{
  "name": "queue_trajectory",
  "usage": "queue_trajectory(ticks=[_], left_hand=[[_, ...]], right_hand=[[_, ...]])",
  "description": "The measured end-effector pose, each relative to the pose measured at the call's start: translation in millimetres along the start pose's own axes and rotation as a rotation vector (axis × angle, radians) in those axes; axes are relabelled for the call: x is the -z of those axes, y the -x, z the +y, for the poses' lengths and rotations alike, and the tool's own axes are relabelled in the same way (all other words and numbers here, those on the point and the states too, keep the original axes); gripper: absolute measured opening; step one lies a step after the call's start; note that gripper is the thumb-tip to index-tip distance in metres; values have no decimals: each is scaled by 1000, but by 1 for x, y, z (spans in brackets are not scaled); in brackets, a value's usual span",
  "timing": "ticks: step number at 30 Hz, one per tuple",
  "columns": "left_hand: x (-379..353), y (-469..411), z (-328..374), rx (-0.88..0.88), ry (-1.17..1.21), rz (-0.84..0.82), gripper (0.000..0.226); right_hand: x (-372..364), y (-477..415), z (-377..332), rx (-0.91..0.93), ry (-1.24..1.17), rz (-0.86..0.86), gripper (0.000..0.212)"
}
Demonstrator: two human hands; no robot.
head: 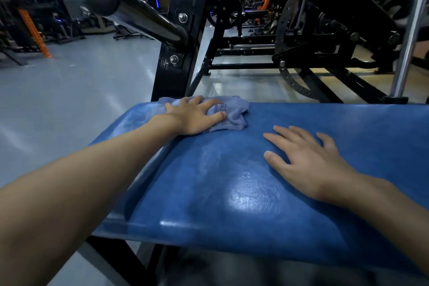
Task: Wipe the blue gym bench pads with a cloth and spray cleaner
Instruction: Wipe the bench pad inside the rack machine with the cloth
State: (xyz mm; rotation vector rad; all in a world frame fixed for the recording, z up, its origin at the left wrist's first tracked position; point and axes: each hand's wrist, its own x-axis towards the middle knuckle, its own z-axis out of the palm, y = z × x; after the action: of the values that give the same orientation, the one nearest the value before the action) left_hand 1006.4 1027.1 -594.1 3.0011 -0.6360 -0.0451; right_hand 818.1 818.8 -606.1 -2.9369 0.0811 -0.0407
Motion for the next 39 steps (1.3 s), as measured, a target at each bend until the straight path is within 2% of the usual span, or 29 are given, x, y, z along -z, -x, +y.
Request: queue_trajectory(ticks=[5,9,14,17,21,27,31,33,35,39], left_hand=[[-5,29,-1,-17,-17,25,64],[-5,91,1,-44,-22,17,74],[-9,180,2,-92,-75,85,79],[-10,199,0,-102,-91,105,89],[-7,181,-1,-83,-35,59,76],[-5,101,-19,-40,-16,22,76],[0,34,-29,12,-30,23,63],[4,11,-30,49,-23,-9,67],[5,1,-31,68,-20,-25,71],[1,24,-30,31,-41,27,63]], right_hand=[[1,1,0,5,-6,7,56],[3,3,-1,2,-15,4,56],[6,5,-4,-7,20,-18,56],[11,5,-9,11,78,19,53],[10,2,-22,54,-40,27,56],[-4,-2,-26,67,4,-20,57],[-4,-3,-25,65,-7,-36,58],[-3,-4,-25,60,-7,-41,59],[-3,-5,-25,59,-4,-42,59],[-3,-4,-24,64,-7,-37,59]])
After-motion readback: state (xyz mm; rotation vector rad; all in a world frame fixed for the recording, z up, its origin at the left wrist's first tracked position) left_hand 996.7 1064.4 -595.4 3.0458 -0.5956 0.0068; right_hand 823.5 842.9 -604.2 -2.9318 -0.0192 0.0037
